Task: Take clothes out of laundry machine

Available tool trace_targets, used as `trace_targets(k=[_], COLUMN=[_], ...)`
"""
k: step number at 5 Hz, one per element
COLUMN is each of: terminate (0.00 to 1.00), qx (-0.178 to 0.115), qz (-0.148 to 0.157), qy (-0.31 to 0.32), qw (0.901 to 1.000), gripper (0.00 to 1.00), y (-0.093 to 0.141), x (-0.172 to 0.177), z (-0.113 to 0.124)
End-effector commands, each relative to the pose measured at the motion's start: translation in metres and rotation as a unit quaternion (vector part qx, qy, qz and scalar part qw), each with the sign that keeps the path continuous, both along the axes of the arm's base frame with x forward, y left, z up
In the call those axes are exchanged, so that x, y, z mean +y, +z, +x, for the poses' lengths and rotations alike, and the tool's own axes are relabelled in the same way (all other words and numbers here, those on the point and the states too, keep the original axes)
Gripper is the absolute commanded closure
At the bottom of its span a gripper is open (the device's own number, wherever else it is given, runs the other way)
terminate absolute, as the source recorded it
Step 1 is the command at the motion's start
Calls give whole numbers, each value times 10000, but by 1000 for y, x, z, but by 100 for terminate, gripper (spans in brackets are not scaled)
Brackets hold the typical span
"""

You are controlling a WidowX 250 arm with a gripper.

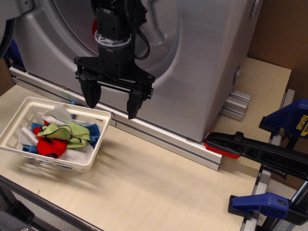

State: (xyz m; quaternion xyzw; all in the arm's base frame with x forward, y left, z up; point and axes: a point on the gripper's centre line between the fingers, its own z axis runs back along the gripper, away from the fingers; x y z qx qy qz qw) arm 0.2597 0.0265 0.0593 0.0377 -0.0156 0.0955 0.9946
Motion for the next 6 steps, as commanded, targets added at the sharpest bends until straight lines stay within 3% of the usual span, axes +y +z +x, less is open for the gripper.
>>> trace_targets(k=[1,2,4,5,6], terminate=[0,0,0,0,0], qx=[0,-500,-1488,-2105,-2529], qz=[0,153,573,521,549], qy=[0,152,224,102,-51], qw=[10000,9985,9870,9761,9659], gripper=[0,0,0,0,0], y=[0,-9,20,42,63], x=[0,34,77,85,87], z=[0,2,27,50,68])
